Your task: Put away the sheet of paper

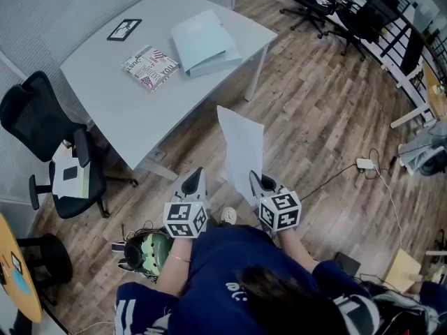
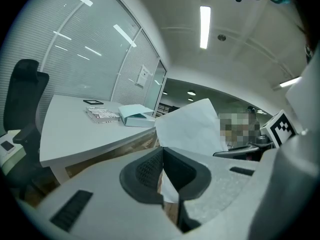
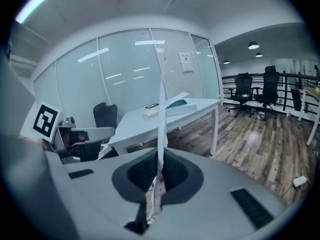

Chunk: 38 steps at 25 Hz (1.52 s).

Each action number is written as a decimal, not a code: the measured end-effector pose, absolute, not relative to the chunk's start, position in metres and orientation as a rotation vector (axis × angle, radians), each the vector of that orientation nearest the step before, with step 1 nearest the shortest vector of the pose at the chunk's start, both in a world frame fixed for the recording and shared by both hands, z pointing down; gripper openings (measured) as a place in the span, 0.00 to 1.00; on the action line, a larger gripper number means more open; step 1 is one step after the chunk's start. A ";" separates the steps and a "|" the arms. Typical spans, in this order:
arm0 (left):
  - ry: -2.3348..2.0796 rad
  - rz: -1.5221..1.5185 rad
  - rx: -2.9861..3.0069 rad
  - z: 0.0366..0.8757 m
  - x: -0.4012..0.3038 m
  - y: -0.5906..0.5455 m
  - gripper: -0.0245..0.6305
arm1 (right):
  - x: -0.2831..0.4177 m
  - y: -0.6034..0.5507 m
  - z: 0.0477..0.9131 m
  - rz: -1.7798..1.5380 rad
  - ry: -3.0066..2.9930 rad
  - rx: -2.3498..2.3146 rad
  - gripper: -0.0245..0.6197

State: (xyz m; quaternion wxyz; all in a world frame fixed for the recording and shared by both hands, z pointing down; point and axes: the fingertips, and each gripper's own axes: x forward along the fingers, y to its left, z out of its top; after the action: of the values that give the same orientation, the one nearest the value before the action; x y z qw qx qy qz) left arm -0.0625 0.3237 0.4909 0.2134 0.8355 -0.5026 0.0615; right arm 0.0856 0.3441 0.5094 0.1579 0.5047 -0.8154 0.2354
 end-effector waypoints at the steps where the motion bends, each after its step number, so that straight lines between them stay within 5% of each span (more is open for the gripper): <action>1: -1.402 0.168 2.321 0.490 -0.060 0.321 0.04 | 0.088 0.341 0.509 0.673 -2.337 1.447 0.05; 38: -1.304 0.173 2.336 0.519 -0.077 0.060 0.04 | 0.101 0.130 0.512 0.689 -2.166 1.648 0.05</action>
State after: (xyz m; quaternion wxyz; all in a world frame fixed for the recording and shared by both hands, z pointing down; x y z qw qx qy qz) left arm -0.0767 0.0602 0.5187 0.2283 0.8483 -0.4737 0.0629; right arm 0.1014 0.1300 0.5116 0.1662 0.5789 -0.7608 0.2419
